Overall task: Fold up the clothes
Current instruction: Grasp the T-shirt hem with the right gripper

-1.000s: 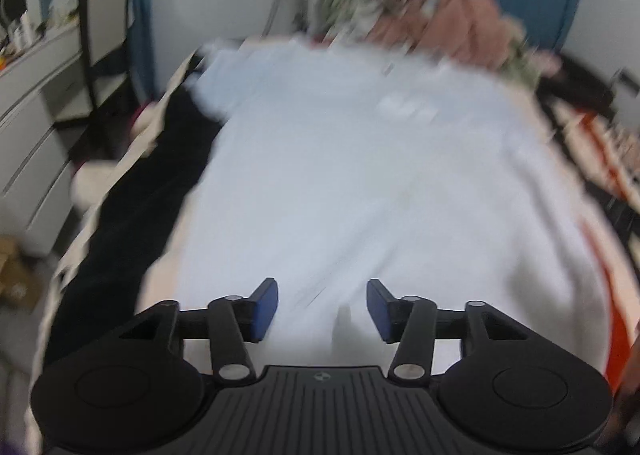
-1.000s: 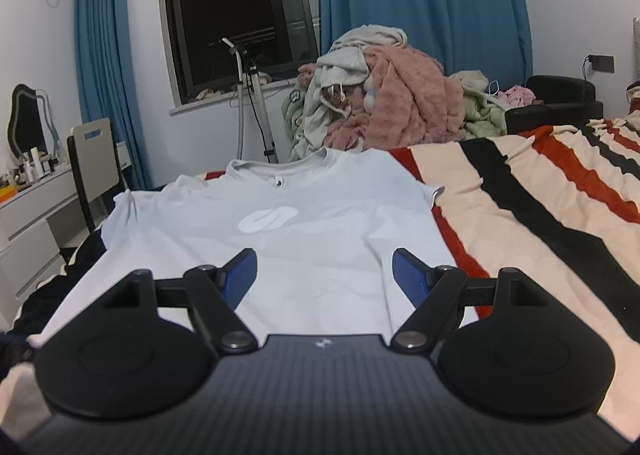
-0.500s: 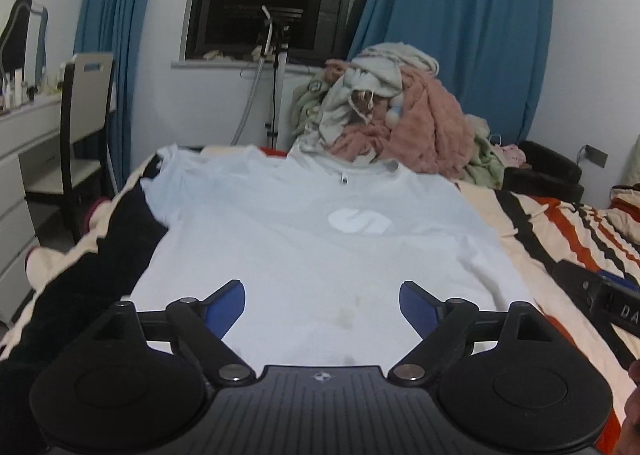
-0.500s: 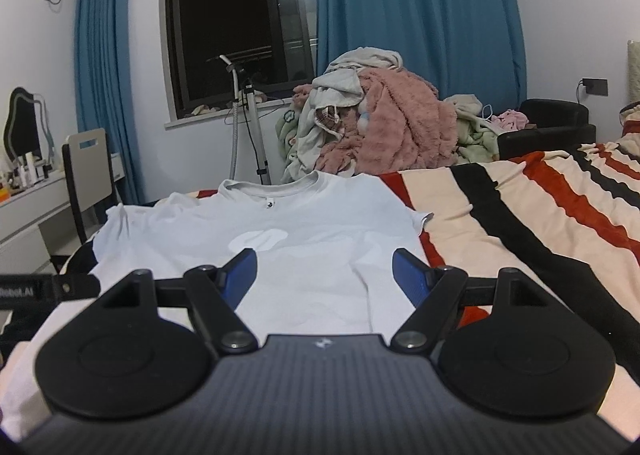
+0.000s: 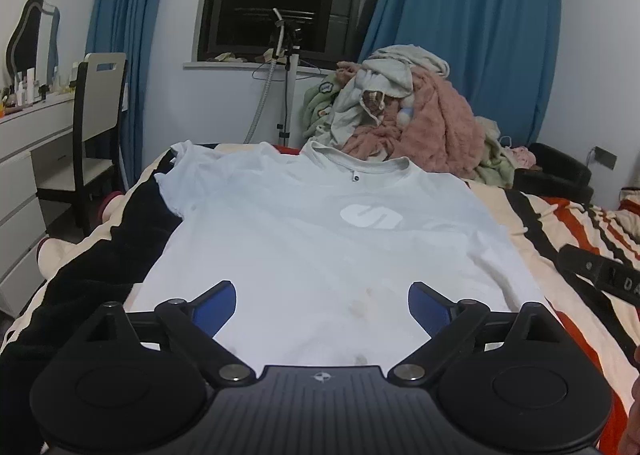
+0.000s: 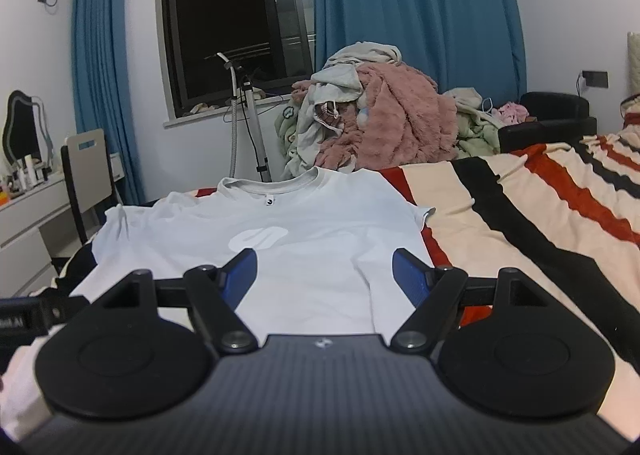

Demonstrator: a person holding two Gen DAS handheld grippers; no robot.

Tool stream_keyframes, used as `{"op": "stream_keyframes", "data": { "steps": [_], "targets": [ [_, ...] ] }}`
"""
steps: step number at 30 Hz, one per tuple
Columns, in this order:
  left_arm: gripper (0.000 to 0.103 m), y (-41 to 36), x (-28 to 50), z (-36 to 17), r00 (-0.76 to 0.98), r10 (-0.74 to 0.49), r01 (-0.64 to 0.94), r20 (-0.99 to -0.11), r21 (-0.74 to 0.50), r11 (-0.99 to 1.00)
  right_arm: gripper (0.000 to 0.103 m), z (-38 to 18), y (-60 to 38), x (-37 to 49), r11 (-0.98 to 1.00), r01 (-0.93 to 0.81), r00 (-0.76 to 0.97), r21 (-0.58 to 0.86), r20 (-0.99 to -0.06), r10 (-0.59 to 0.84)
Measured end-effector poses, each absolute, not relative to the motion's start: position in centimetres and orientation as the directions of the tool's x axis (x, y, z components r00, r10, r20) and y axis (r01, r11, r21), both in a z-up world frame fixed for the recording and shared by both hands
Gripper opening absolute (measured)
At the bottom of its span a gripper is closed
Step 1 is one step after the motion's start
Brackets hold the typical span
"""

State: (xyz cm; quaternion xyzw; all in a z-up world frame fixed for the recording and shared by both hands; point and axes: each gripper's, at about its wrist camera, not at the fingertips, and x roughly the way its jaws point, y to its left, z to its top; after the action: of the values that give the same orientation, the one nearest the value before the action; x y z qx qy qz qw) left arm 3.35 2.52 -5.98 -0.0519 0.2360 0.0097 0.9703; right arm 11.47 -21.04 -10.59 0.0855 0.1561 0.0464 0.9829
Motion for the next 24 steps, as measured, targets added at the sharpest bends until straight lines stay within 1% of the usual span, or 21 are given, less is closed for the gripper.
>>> {"op": "stream_keyframes", "data": {
  "steps": [5, 11, 13, 16, 17, 18, 19, 20, 21, 22, 24],
  "targets": [
    [0.098, 1.4, 2.9, -6.4, 0.895, -0.013, -0.009, -0.447, -0.047, 0.999, 0.076, -10.4, -22.5, 12.8, 0.965, -0.052, 0.940, 0.257, -0.313, 0.134],
    [0.098, 0.6, 2.7, -7.1, 0.894, -0.030, 0.028, -0.446, -0.013, 1.000, 0.076, -10.0, -26.2, 17.9, 0.936, -0.038, 0.936, 0.351, -0.317, 0.157],
    [0.098, 0.4, 2.7, -7.4, 0.892, -0.033, 0.034, -0.450, -0.006, 0.999, 0.076, -10.4, -28.3, 20.3, 0.907, -0.025, 0.931, 0.420, -0.321, 0.175],
    [0.098, 0.5, 3.1, -7.9, 0.886, -0.038, 0.039, -0.463, -0.008, 0.999, 0.077, -12.2, -32.4, 24.5, 0.825, 0.019, 0.918, 0.565, -0.336, 0.209],
    [0.098, 0.5, 3.3, -8.1, 0.882, -0.043, 0.041, -0.469, -0.014, 0.999, 0.070, -13.0, -33.7, 25.8, 0.792, 0.033, 0.915, 0.609, -0.338, 0.222],
    [0.098, 0.6, 3.5, -8.3, 0.879, -0.048, 0.042, -0.475, -0.022, 0.999, 0.067, -14.0, -34.9, 27.1, 0.759, 0.047, 0.912, 0.649, -0.337, 0.231],
    [0.098, 0.7, 3.8, -8.5, 0.877, -0.053, 0.043, -0.478, -0.031, 0.999, 0.066, -15.0, -36.0, 28.2, 0.724, 0.065, 0.911, 0.687, -0.336, 0.237],
    [0.098, 0.8, 4.0, -8.6, 0.875, -0.058, 0.044, -0.480, -0.041, 0.998, 0.063, -16.1, -37.0, 29.3, 0.685, 0.078, 0.912, 0.724, -0.329, 0.244],
    [0.098, 0.9, 4.3, -8.8, 0.874, -0.064, 0.045, -0.481, -0.051, 0.998, 0.056, -17.2, -38.1, 30.4, 0.641, 0.087, 0.914, 0.762, -0.317, 0.253],
    [0.098, 1.1, 4.7, -9.0, 0.873, -0.070, 0.044, -0.483, -0.065, 0.997, 0.053, -18.2, -38.9, 31.4, 0.607, 0.096, 0.914, 0.789, -0.311, 0.261],
    [0.098, 1.5, 5.5, -9.5, 0.867, -0.085, 0.039, -0.491, -0.104, 0.994, 0.042, -19.7, -40.0, 33.3, 0.567, 0.112, 0.909, 0.816, -0.315, 0.273]
  ]
}}
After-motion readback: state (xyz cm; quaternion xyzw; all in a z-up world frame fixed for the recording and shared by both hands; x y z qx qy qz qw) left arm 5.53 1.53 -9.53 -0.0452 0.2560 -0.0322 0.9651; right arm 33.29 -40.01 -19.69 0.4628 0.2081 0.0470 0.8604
